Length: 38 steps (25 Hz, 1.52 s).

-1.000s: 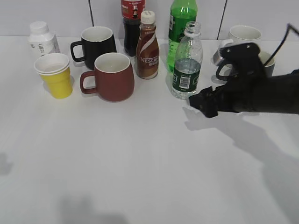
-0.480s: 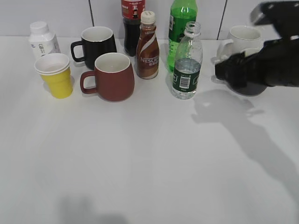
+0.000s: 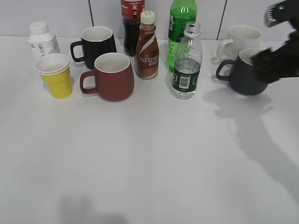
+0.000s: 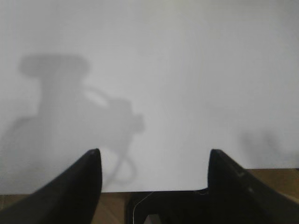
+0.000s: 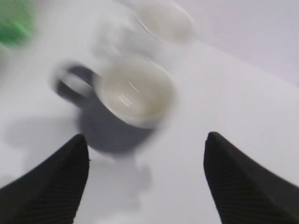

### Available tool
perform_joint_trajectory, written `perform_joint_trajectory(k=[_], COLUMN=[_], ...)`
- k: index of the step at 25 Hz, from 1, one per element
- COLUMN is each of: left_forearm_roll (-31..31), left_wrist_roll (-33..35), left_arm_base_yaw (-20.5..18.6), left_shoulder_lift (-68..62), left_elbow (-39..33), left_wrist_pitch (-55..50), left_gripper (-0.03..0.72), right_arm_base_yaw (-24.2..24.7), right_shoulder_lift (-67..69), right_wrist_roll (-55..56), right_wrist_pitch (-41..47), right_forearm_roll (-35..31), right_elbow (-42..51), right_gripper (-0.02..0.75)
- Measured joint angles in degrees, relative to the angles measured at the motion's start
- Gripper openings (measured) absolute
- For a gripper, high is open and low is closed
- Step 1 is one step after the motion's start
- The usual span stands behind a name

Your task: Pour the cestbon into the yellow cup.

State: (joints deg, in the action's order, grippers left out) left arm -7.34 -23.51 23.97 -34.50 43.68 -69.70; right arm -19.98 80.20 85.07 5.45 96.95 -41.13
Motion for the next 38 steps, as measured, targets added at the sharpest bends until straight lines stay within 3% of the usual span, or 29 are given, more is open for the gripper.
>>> perform_joint_trajectory(k=[2,3,6,10,14,18,28,38], left_forearm_roll=[-0.3,-0.4,-0.7,-0.7,-0.8,-0.4,-0.8,0.8], left_wrist_roll=[0.0,0.0,0.0,0.0,3.3,7.6,16.0,21.7], left_arm_base_yaw=[0.0,0.0,0.0,0.0,0.0,0.0,0.0,0.0], left_shoulder_lift=[0.0,0.0,0.0,0.1,1.2,5.7,25.0,28.4], left_elbow=[0.0,0.0,0.0,0.0,0.0,-1.6,-10.0,-13.6], left_wrist_pitch=[0.0,0.0,0.0,0.0,-0.1,0.0,0.0,8.3], left_gripper=[0.537,0.537,0.537,0.537,0.536,0.536,0.536,0.536], right_arm_base_yaw=[0.0,0.0,0.0,0.0,0.0,0.0,0.0,0.0], right_shoulder_lift=[-0.2,-0.3,-0.6,-4.5,-13.4,-23.8,-58.9,-70.9], right_wrist_roll=[-6.2,-12.5,-34.8,-67.3,-86.0,-89.5,-89.6,-88.1], right_wrist_pitch=[6.2,9.3,19.5,24.6,29.1,35.2,48.0,54.1], right_forearm_roll=[-5.4,-11.4,-33.8,-71.6,-95.3,-100.7,-100.9,-96.9], right_elbow=[0.0,0.0,-0.6,-0.7,-0.5,3.0,10.3,12.1], right_gripper=[0.574,0.574,0.574,0.574,0.574,0.574,0.574,0.574])
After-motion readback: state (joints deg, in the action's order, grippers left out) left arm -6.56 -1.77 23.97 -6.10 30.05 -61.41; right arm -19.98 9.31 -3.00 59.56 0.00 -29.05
